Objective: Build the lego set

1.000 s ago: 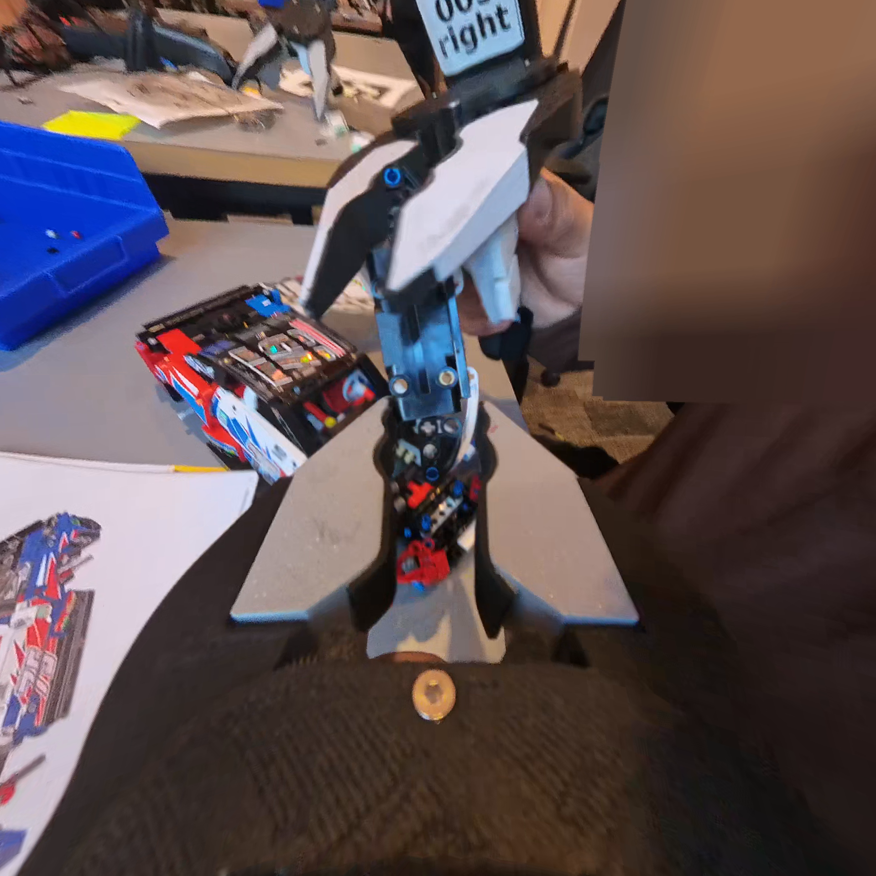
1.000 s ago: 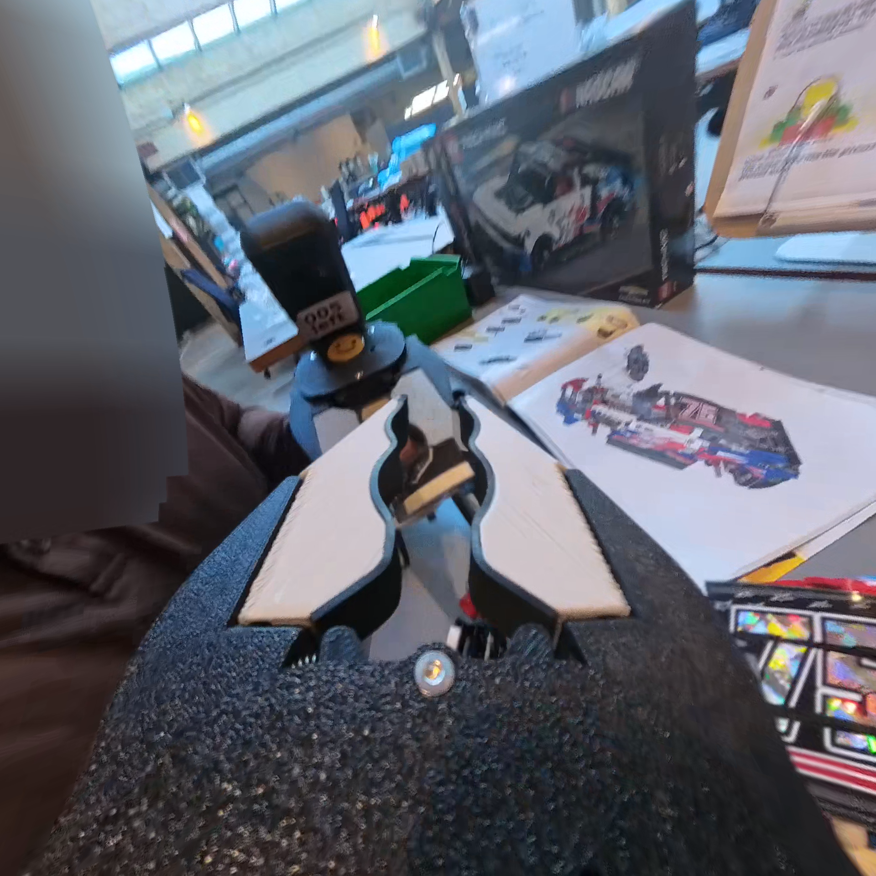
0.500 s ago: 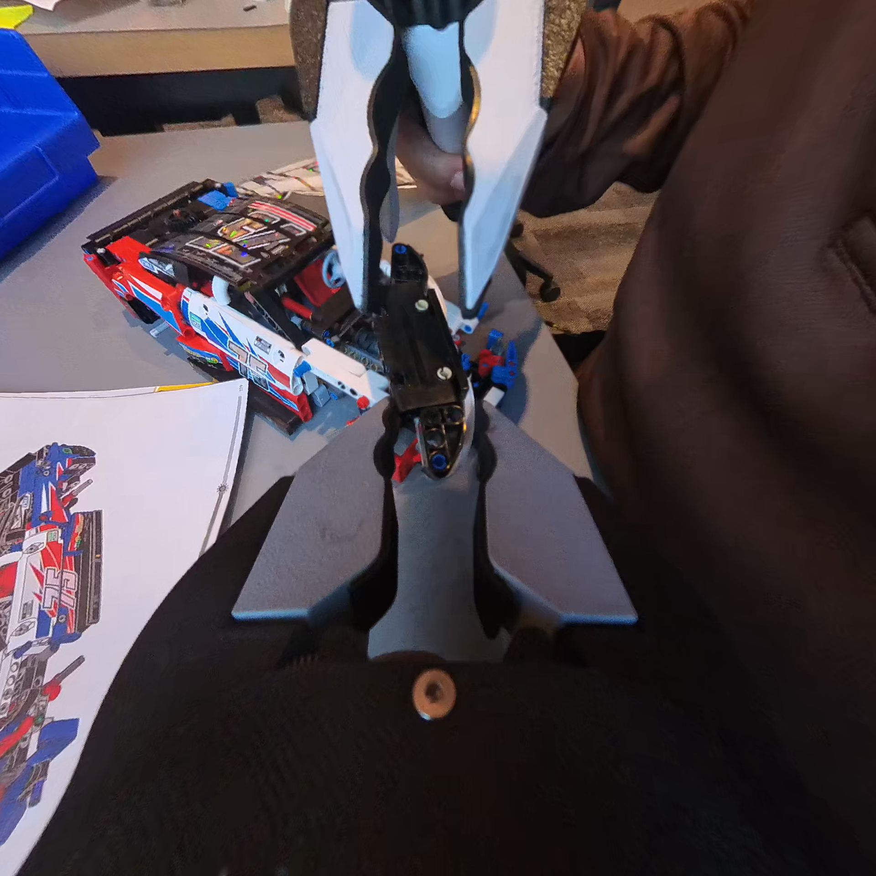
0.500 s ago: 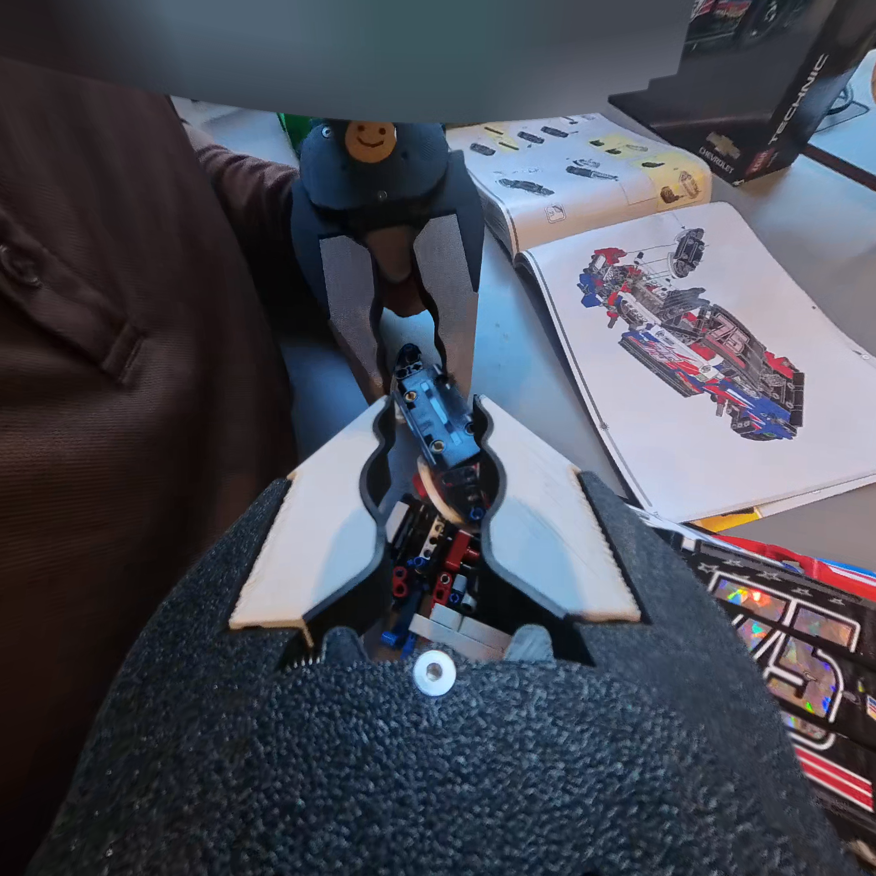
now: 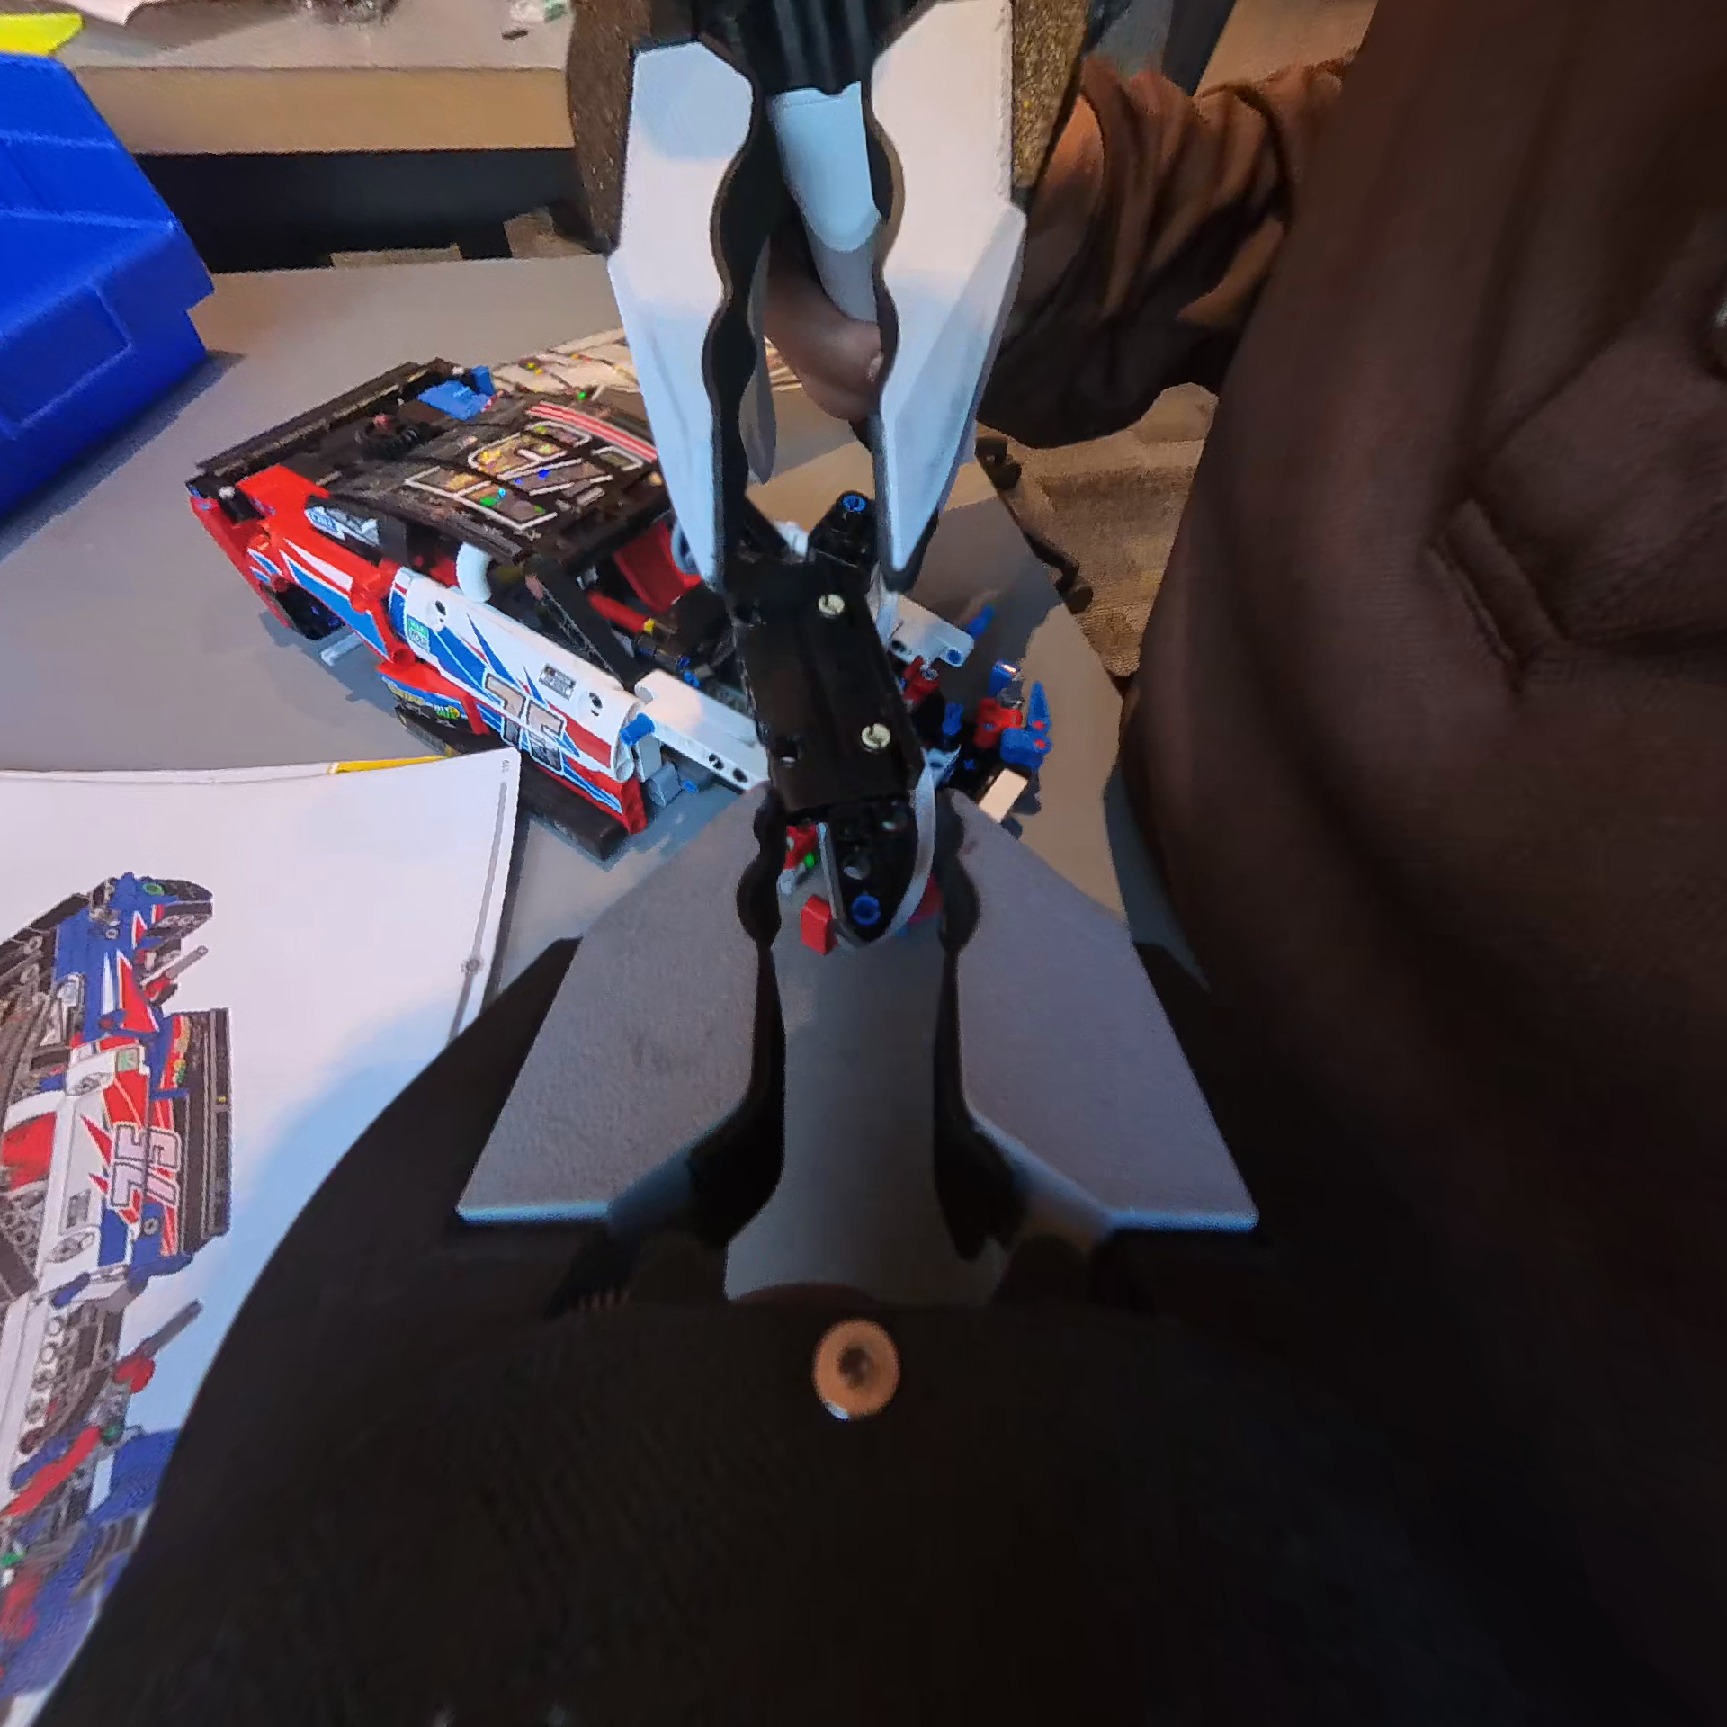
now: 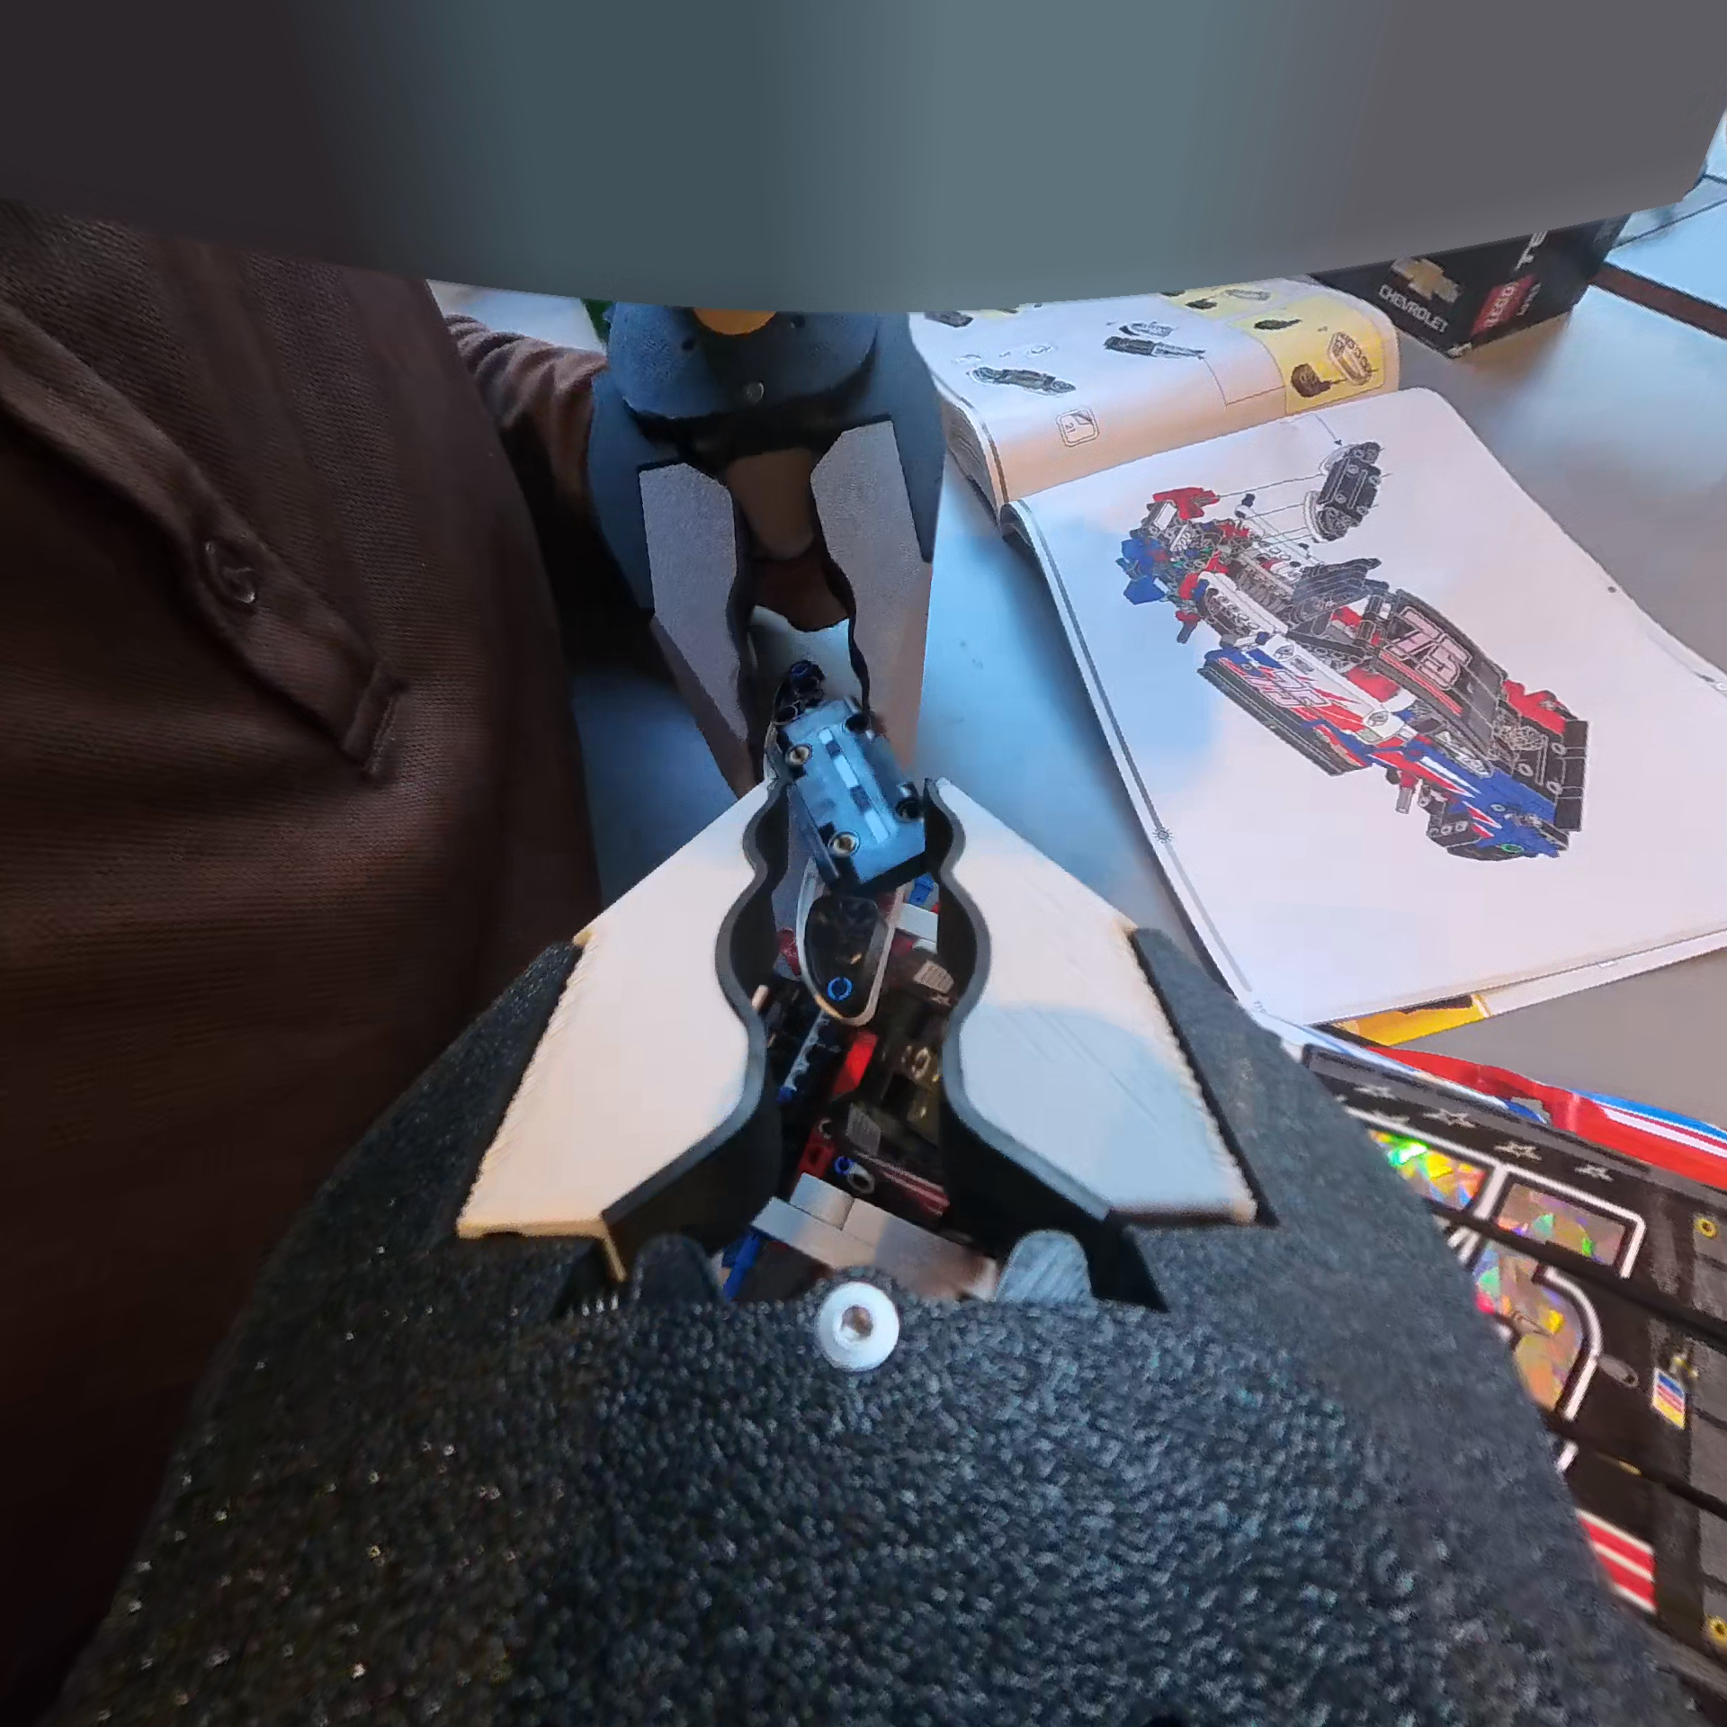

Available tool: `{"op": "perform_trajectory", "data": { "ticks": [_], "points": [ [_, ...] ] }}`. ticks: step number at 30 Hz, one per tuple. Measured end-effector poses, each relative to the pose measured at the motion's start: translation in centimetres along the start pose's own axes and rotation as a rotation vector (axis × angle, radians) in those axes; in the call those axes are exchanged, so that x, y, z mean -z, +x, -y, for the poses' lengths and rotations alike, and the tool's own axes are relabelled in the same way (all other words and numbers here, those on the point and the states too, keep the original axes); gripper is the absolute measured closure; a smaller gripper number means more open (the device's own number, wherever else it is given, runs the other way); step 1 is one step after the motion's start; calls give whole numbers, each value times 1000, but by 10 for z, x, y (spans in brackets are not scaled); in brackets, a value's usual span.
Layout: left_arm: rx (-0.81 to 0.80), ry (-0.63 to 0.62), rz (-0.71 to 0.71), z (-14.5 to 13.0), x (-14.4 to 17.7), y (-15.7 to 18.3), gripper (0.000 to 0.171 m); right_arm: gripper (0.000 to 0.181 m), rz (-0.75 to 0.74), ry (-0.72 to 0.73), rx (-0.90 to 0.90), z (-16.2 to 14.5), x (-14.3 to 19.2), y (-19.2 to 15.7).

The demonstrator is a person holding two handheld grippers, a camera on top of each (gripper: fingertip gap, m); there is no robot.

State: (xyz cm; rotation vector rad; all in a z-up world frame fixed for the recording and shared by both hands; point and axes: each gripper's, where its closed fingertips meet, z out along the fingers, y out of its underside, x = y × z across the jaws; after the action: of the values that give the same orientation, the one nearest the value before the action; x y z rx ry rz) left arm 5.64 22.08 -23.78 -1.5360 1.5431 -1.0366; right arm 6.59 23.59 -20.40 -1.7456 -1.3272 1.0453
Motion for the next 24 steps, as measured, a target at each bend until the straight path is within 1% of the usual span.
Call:
{"op": "perform_trajectory", "data": {
  "ticks": [4, 6, 8, 9, 11, 13, 16, 19, 22, 24],
  "points": [
    [-31, -4, -30, 10, -2, 8, 143, 153, -34, 11, 5, -1, 6, -7],
    [-39, -35, -52, 11, -5, 13, 143, 154, -55, 23, -6, -3, 9, -12],
    [-47, -69, -74, 11, -10, 17, 143, 154, -86, 19, -22, -10, 13, -16],
    [-55, -79, -85, 12, -11, 19, 150, 154, -102, 16, -27, -14, 15, -19],
    [-53, -99, -113, 12, -14, 24, 150, 154, -134, 12, -35, -21, 20, -25],
    [-60, -80, -148, 15, -18, 30, 151, 154, -160, 12, -44, -29, 22, -30],
    [-25, -76, -176, 12, -23, 32, 151, 157, -208, -23, -56, -46, 20, -33],
    [28, -36, -201, 12, -22, 34, 152, 153, -246, -70, -44, -58, 20, -37],
    [87, -15, -167, 11, -17, 28, 152, 148, -310, -93, -34, -61, 20, -38],
    [147, 19, -150, 14, -16, 27, 152, 143, -351, -57, -64, -55, 16, -38]
  ]
}}
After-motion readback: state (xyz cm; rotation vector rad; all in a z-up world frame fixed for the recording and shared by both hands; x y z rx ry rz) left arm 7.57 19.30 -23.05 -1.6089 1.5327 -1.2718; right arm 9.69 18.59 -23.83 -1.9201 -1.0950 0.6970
